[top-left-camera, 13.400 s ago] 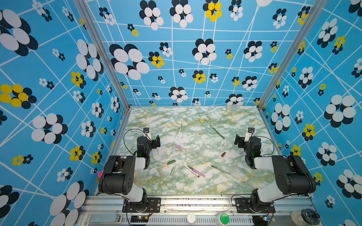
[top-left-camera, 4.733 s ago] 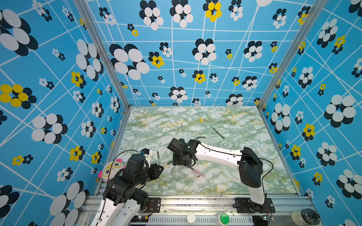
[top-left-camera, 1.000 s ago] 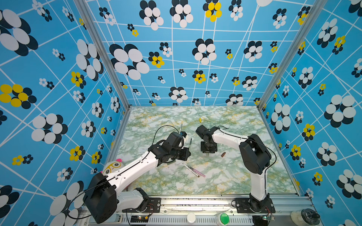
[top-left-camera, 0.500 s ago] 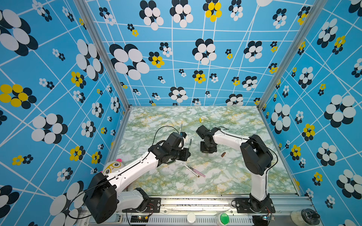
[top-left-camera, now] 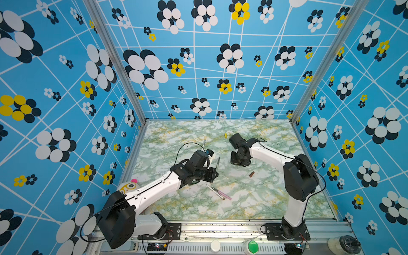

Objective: Insert the pens into the pen caps
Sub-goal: 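Lift the light green cap with the right gripper while the left holds the pen, then bring the cap above the pen tip with the right gripper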

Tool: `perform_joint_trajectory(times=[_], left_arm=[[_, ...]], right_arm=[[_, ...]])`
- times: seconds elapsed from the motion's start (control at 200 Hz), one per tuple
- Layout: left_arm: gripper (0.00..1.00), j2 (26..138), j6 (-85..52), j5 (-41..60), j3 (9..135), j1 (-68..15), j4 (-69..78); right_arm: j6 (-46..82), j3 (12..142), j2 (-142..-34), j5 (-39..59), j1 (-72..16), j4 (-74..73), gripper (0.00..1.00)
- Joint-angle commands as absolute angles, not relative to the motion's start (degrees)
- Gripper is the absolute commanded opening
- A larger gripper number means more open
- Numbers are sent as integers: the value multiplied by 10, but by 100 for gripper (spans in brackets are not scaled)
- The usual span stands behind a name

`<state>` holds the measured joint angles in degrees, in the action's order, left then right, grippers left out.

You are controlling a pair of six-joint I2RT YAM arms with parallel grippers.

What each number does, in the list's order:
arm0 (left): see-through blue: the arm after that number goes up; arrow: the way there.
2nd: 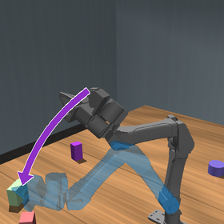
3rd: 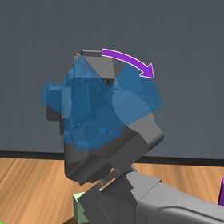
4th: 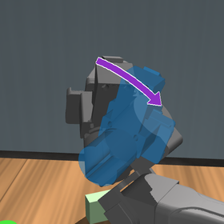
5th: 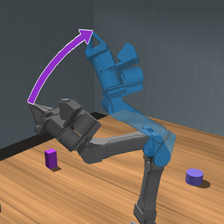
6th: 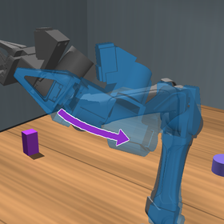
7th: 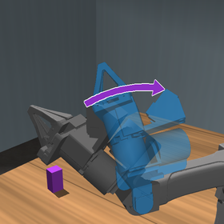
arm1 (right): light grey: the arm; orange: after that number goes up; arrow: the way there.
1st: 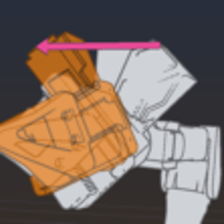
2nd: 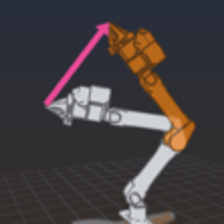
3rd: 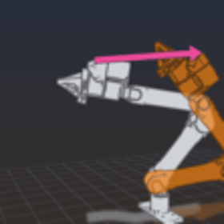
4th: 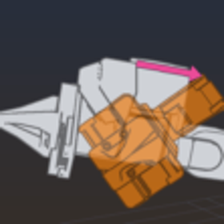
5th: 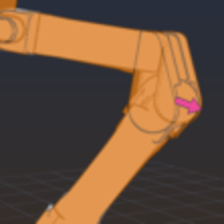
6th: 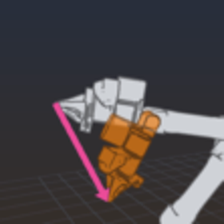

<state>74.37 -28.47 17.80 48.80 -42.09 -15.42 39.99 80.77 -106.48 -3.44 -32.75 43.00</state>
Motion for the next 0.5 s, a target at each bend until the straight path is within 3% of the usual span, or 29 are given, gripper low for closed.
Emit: perform_joint_trajectory(times=[0.0,0.495], left_arm=[[0,756,-283,197,478,-431,-120],[0,801,-310,221,471,-442,-50]], right_arm=[[404,829,-1024,-11,-318,433,13],[471,845,-955,109,-314,339,16]])
